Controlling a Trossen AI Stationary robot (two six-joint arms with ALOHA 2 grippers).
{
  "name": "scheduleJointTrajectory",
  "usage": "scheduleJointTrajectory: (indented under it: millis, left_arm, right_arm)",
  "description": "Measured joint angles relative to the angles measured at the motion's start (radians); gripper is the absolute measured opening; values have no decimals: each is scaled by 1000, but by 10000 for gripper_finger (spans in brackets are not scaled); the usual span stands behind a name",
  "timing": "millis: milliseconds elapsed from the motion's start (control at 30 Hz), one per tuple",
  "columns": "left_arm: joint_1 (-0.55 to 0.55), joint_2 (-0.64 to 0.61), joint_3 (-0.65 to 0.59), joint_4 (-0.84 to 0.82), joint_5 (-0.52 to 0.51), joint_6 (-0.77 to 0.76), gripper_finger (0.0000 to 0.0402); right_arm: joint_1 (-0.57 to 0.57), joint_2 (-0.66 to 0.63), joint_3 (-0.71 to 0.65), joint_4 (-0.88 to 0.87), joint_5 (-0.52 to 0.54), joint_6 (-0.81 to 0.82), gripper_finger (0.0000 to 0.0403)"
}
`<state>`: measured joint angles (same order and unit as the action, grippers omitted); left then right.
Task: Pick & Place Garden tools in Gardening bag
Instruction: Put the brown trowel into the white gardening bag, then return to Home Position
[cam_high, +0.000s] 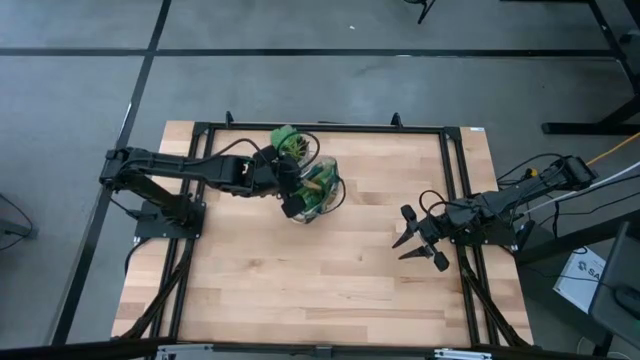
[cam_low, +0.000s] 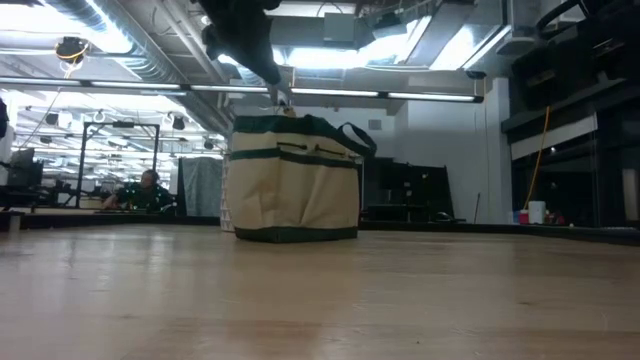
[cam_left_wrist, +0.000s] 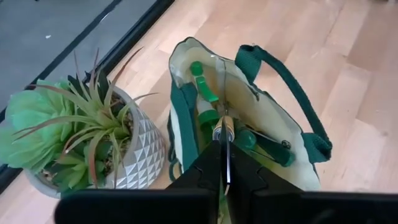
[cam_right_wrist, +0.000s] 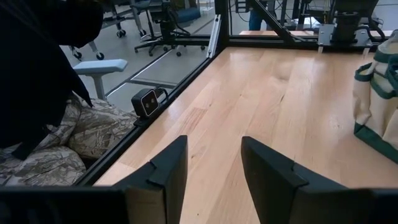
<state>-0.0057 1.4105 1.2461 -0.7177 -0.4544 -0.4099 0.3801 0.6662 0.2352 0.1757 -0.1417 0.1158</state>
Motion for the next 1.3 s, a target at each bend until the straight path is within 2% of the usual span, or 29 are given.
scheduleJointTrajectory:
  millis: [567,767,1167,1300]
  left_arm:
    - [-9,0,0,3,-2,2,119]
    - [-9,0,0,14,-39,96,124]
    - [-9,0,0,1,-23,66,122]
    - [-25,0,-1,22,-23,184,119]
  right_arm:
    - [0,0,0,0,0,0,153]
    - [0,0,0,0,1,0,153]
    - [0,0,0,0,3,0,153]
    - [0,0,0,0,2,0,153]
